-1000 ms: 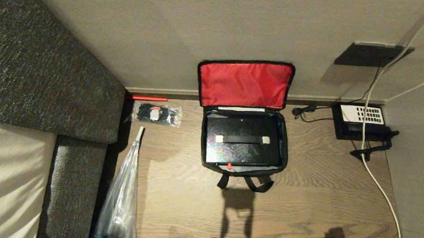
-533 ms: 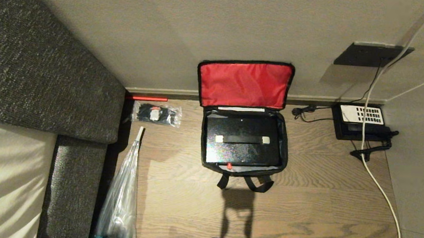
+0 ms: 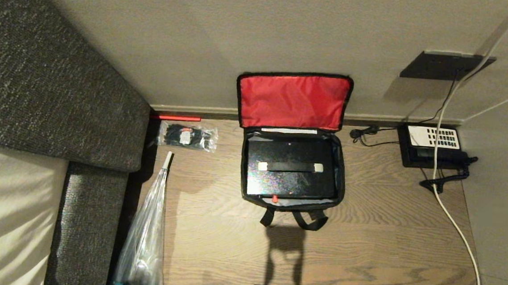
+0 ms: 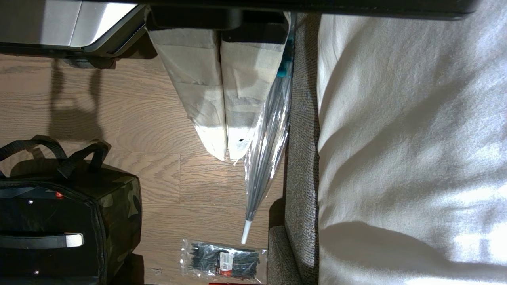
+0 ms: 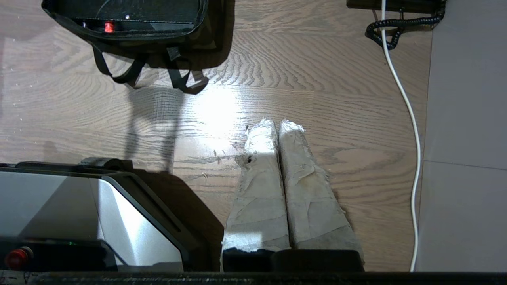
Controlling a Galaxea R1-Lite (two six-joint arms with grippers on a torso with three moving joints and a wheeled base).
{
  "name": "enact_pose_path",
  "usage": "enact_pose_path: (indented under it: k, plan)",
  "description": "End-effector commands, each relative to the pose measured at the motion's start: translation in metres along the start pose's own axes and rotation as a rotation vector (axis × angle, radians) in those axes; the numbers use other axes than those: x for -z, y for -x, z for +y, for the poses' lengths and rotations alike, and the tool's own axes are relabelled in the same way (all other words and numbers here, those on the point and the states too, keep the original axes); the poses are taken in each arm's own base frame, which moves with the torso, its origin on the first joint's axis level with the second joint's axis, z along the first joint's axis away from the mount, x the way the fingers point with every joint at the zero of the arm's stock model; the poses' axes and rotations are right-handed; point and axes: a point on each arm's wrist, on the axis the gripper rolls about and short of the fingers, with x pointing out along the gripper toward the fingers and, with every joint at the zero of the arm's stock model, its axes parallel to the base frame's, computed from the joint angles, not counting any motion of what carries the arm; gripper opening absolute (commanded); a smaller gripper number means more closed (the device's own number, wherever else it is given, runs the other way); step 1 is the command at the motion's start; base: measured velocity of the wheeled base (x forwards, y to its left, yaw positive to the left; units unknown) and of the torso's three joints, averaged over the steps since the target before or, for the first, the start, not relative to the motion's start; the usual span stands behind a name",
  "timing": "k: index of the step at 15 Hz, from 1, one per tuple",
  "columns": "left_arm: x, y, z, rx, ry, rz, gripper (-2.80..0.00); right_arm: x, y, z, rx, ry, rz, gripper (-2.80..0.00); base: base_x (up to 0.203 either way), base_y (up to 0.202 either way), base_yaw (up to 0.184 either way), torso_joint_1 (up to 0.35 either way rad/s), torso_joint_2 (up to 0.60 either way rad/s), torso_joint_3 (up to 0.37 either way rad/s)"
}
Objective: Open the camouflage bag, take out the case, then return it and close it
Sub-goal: Grip the handle
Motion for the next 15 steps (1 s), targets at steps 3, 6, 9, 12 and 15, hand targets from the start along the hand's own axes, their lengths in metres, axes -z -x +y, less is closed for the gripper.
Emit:
enact_pose_path:
  k: [3, 6, 9, 12, 15]
  plan:
    - [0.0005, 0.0000, 0.0000, -0.001, -0.004, -0.001, -2.80, 0.0003, -0.0007, 0.0000, 0.000, 0.001, 0.008, -2.80, 0.000, 0.000, 0.000, -0.001, 0.00, 0.012]
    - [0.0005, 0.0000, 0.0000, -0.001, 0.003, 0.000, -2.80, 0.0003, -0.0007, 0.0000, 0.000, 0.000, 0.008, -2.80, 0.000, 0.000, 0.000, 0.002, 0.00, 0.163]
    - [0.0009, -0.0001, 0.0000, -0.001, 0.002, 0.001, -2.80, 0.0002, -0.0008, 0.0000, 0.000, -0.001, 0.009, -2.80, 0.000, 0.000, 0.000, 0.004, 0.00, 0.083]
    - [0.0005, 0.0000, 0.0000, -0.001, 0.002, -0.001, -2.80, 0.0003, -0.0007, 0.0000, -0.002, -0.001, 0.008, -2.80, 0.000, 0.000, 0.000, 0.001, 0.00, 0.011]
    - [0.0005, 0.0000, 0.0000, -0.001, 0.000, -0.001, -2.80, 0.0001, -0.0007, 0.0000, -0.002, -0.001, 0.006, -2.80, 0.000, 0.000, 0.000, 0.000, 0.00, 0.000]
